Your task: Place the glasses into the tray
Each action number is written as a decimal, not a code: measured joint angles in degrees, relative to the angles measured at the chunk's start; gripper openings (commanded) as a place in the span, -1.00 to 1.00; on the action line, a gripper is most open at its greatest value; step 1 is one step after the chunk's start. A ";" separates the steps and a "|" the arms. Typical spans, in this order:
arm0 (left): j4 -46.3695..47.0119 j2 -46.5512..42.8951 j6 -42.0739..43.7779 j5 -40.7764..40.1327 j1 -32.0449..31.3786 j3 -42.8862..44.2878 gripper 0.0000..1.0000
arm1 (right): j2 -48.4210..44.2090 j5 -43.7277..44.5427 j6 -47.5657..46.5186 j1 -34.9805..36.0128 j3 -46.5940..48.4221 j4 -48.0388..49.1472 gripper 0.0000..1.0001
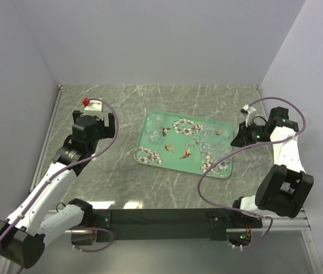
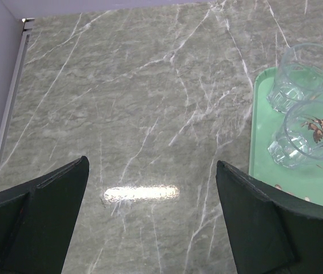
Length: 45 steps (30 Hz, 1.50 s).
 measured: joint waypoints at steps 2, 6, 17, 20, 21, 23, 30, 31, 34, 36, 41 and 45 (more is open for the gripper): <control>0.00 0.00 0.00 0.04 0.00 0.00 0.99 | -0.81 1.62 0.13 0.00 -1.40 1.20 -1.00; 0.00 -0.02 0.00 0.09 0.00 0.00 0.99 | -1.22 4.55 0.52 0.00 -3.02 4.22 -1.00; 0.00 -0.02 0.00 0.15 0.04 0.00 0.99 | -1.14 8.61 4.24 0.07 -5.64 14.32 -1.00; -0.02 0.00 0.00 0.15 0.04 0.00 0.99 | -0.79 9.29 5.05 0.42 -6.47 16.02 -1.00; 0.00 0.00 0.00 0.15 0.04 0.00 0.99 | -0.61 9.55 5.27 0.52 -6.75 16.61 -1.00; 0.00 0.00 0.00 0.15 0.04 0.00 0.99 | -0.42 10.01 5.90 0.83 -7.39 17.86 -1.00; 0.00 0.00 0.00 0.15 0.04 0.00 0.99 | 0.35 11.04 7.58 2.10 -9.11 21.09 -0.87; 0.00 0.00 0.00 0.15 0.04 0.00 0.99 | 0.44 11.26 7.74 2.29 -9.44 21.44 -0.85; 0.00 0.00 0.00 0.15 0.04 0.00 0.99 | 0.55 11.76 8.22 2.86 -10.49 22.14 -0.77; 0.00 0.00 0.00 0.15 0.04 0.00 0.99 | 0.57 12.00 8.57 3.26 -10.88 22.32 -0.65; 0.00 0.00 0.00 0.15 0.04 0.00 0.99 | 0.61 12.07 9.11 3.54 -10.91 22.67 -0.11; 0.00 0.00 0.00 0.15 0.04 0.00 0.99 | -0.59 12.28 9.29 3.54 -10.88 22.21 0.21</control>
